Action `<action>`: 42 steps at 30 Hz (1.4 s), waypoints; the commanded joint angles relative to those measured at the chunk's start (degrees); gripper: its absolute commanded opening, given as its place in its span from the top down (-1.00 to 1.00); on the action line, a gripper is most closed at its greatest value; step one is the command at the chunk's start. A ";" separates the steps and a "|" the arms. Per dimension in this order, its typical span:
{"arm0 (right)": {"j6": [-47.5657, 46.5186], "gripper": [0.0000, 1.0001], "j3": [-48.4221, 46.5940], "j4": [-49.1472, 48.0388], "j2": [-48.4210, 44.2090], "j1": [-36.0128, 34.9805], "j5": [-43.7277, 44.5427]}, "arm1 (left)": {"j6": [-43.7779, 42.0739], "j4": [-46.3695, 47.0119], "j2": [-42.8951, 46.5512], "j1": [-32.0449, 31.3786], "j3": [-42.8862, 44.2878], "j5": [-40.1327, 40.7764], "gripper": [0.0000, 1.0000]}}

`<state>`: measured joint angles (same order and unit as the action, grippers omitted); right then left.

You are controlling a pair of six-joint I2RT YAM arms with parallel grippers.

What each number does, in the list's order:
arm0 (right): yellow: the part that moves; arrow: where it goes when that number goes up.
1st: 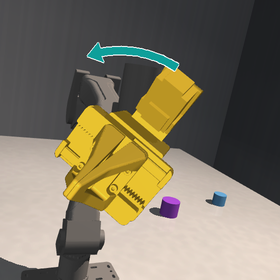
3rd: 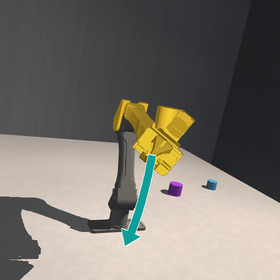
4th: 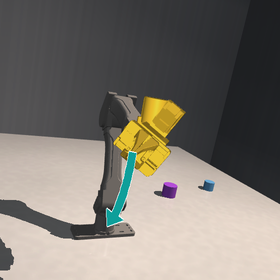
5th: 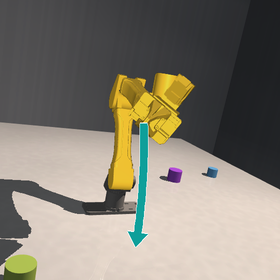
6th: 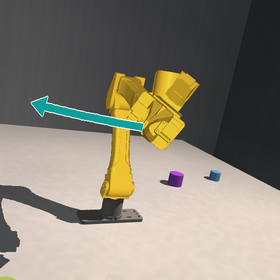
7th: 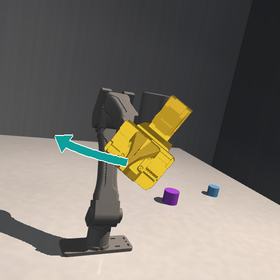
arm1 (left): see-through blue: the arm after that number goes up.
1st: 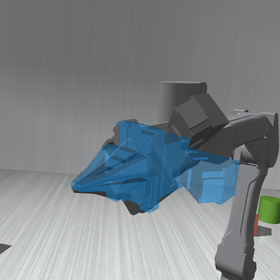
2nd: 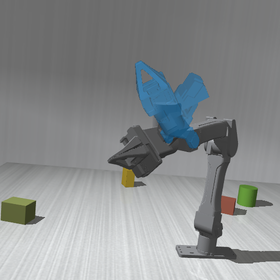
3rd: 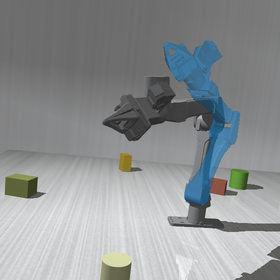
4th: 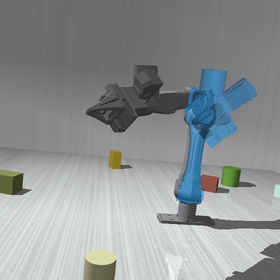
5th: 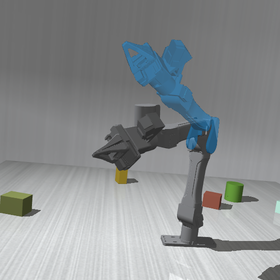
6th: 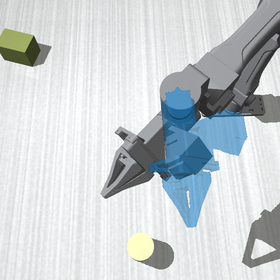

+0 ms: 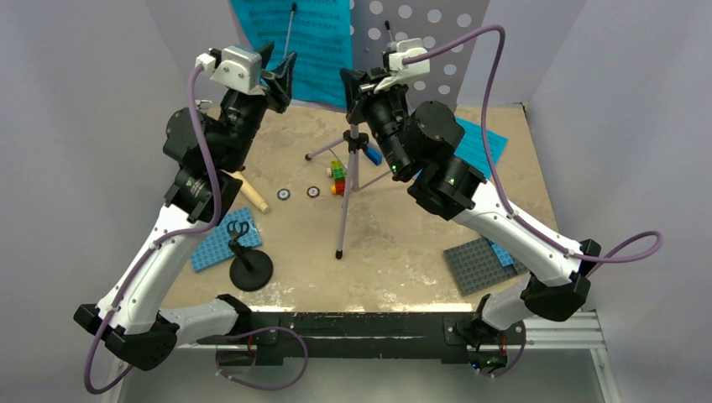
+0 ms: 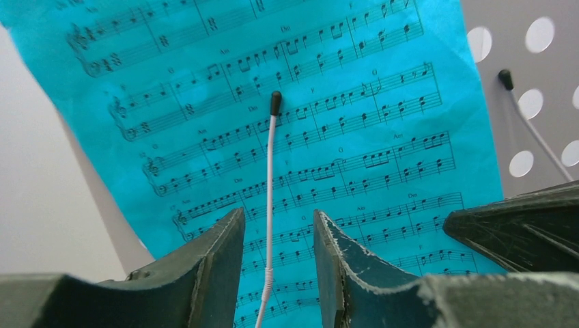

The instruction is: Pack up the instrument practice props

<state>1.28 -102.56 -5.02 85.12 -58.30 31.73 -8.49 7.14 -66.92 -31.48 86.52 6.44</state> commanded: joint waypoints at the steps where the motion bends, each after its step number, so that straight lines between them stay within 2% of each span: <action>1: -0.92 1.00 -1.67 -1.03 -0.15 0.21 -0.78 | 1.03 -9.44 -2.53 0.32 7.54 0.35 0.05; 4: -0.88 1.00 -1.76 -0.92 -0.07 0.21 -0.96 | 1.37 -10.90 -3.68 0.32 8.99 0.74 0.08; 8: -0.91 1.00 -1.76 -0.71 -0.21 0.21 -1.20 | 1.25 -11.79 -5.05 0.30 10.40 2.19 0.21; 18: -0.93 1.00 -1.52 -0.83 -0.52 0.16 -1.67 | -0.21 -10.36 -5.96 0.46 9.22 3.84 0.32; 21: -0.92 1.00 -1.44 -0.80 -0.56 0.20 -1.84 | -0.26 -9.36 -5.69 0.51 8.57 3.86 0.50; 25: -0.91 1.00 -1.41 -0.82 -0.64 0.16 -1.93 | -0.23 -8.14 -4.78 0.50 7.48 3.79 0.96; 26: -0.87 1.00 -1.35 -0.91 -0.66 0.20 -1.93 | -0.21 -7.01 -4.37 0.51 6.92 3.81 1.00; 33: -0.92 1.00 -0.98 -1.24 -0.99 0.20 -1.76 | -0.17 6.90 2.13 0.49 -3.99 1.85 1.00; 42: -0.83 1.00 -1.17 -1.05 -1.16 0.20 -1.23 | 0.11 7.06 4.30 0.55 -5.51 1.06 1.00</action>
<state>1.26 -102.56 -4.73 85.12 -58.30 30.44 -8.58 9.47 -64.97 -30.87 81.41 9.15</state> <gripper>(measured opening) 0.007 0.029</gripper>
